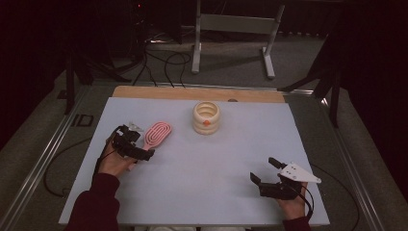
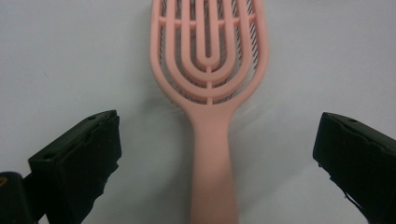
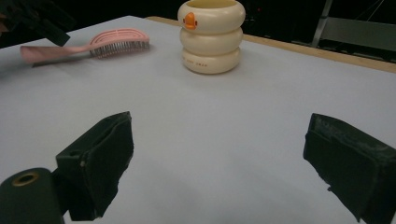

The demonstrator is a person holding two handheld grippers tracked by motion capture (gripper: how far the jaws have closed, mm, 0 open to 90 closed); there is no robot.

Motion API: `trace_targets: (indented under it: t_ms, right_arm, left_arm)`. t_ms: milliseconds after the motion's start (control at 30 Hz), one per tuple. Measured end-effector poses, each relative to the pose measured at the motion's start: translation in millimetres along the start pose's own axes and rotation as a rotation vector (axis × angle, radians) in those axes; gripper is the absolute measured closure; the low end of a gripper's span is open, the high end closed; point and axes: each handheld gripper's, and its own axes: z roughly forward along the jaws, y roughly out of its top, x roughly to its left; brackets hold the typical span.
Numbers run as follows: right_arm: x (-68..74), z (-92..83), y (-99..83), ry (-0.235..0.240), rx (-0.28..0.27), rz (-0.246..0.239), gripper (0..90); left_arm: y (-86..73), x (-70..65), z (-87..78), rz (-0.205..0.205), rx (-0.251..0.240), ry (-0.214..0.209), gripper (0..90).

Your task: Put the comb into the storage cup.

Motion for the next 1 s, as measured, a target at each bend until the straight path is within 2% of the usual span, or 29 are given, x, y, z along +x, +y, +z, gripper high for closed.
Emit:
trace_targets:
  t_ms: [167,267,667,1000]
  right_arm:
    - [-0.1,0.1,-0.2,0.000,0.001,0.002,8.4]
    - [-0.1,0.2,-0.1,0.000,0.001,0.002,8.4]
    - [-0.5,0.6,-0.6,0.004,0.004,0.002,8.4]
    - [-0.7,0.6,-0.7,0.005,0.005,0.002,8.4]
  left_arm:
    - [1.5,1.3,5.6,-0.002,0.037,0.001,3.0]
    - [3.6,3.1,8.4,-0.019,0.061,-0.009,4.8]
    - [13.4,4.9,18.0,-0.008,0.169,0.011,11.5]
    - [18.8,5.5,23.2,-0.010,0.211,0.018,21.6]
